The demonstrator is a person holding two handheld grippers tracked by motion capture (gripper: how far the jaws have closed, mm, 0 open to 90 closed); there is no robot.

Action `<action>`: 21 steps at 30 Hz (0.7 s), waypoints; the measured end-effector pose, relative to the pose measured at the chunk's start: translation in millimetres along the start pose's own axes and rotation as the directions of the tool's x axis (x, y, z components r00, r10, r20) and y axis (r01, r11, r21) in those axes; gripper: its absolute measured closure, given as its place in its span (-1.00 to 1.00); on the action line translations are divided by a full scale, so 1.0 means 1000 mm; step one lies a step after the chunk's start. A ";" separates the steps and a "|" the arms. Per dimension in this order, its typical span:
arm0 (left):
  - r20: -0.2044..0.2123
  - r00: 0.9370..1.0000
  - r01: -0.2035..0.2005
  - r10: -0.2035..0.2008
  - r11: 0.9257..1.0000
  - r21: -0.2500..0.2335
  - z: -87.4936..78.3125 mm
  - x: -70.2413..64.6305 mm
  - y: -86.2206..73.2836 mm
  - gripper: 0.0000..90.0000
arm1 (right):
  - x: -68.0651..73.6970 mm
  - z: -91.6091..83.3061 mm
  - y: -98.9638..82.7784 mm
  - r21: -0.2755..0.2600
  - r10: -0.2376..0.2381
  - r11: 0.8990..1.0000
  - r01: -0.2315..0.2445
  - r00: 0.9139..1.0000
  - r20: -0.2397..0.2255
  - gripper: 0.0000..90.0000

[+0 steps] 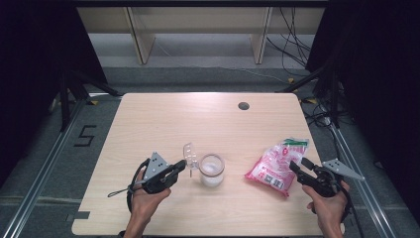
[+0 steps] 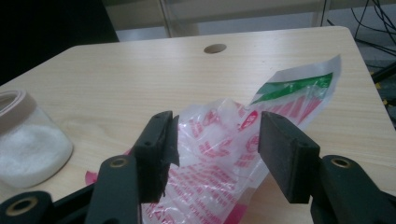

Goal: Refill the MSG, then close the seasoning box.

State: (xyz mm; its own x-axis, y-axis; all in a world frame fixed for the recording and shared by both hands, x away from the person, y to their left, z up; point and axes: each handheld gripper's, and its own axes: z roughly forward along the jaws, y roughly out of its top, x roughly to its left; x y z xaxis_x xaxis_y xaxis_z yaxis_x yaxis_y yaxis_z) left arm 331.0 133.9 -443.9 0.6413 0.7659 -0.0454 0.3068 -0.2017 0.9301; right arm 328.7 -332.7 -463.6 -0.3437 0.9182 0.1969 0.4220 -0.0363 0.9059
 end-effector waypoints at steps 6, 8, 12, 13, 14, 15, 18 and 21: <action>-0.002 1.000 -0.014 0.014 1.000 -0.012 -0.002 0.000 0.004 0.98 | 0.011 -0.004 -0.001 0.020 -0.003 1.000 0.004 1.000 -0.019 0.01; -0.004 1.000 -0.011 0.011 1.000 -0.013 -0.002 0.000 0.004 0.98 | 0.013 -0.004 -0.001 0.016 -0.032 0.999 0.033 0.999 -0.024 0.00; -0.004 1.000 -0.017 0.017 1.000 -0.020 -0.002 -0.001 0.003 0.98 | 0.015 -0.004 -0.002 0.025 -0.044 0.999 0.045 0.998 -0.036 0.00; -0.004 1.000 -0.017 0.017 1.000 -0.020 -0.002 -0.001 0.003 0.98 | 0.015 -0.004 -0.002 0.025 -0.044 0.999 0.045 0.998 -0.036 0.00; -0.001 1.000 -0.018 0.018 1.000 -0.020 -0.002 -0.001 0.003 0.98 | 0.015 -0.003 -0.003 0.031 -0.058 0.998 0.059 0.998 -0.033 0.00; 0.001 1.000 -0.007 0.007 1.000 -0.019 -0.002 -0.001 0.003 0.98 | 0.017 -0.004 -0.003 0.030 -0.050 0.998 0.051 0.998 -0.046 0.00; -0.004 1.000 -0.007 0.007 1.000 -0.023 -0.002 -0.001 0.003 0.98 | 0.019 -0.004 -0.004 0.034 -0.048 0.998 0.049 0.998 -0.048 0.00; -0.001 1.000 -0.018 0.018 0.999 -0.027 -0.002 -0.002 0.004 0.98 | 0.020 -0.005 -0.005 0.041 -0.064 0.997 0.066 0.997 -0.046 0.00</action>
State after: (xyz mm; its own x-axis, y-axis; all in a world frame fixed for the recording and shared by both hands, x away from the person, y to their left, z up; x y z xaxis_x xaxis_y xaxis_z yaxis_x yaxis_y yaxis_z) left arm 329.9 132.8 -439.2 0.6458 0.7630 -0.0282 0.2760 -0.1988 0.9404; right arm 315.8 -316.6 -462.1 -0.4081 0.8995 0.1558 0.4322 0.0401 0.9009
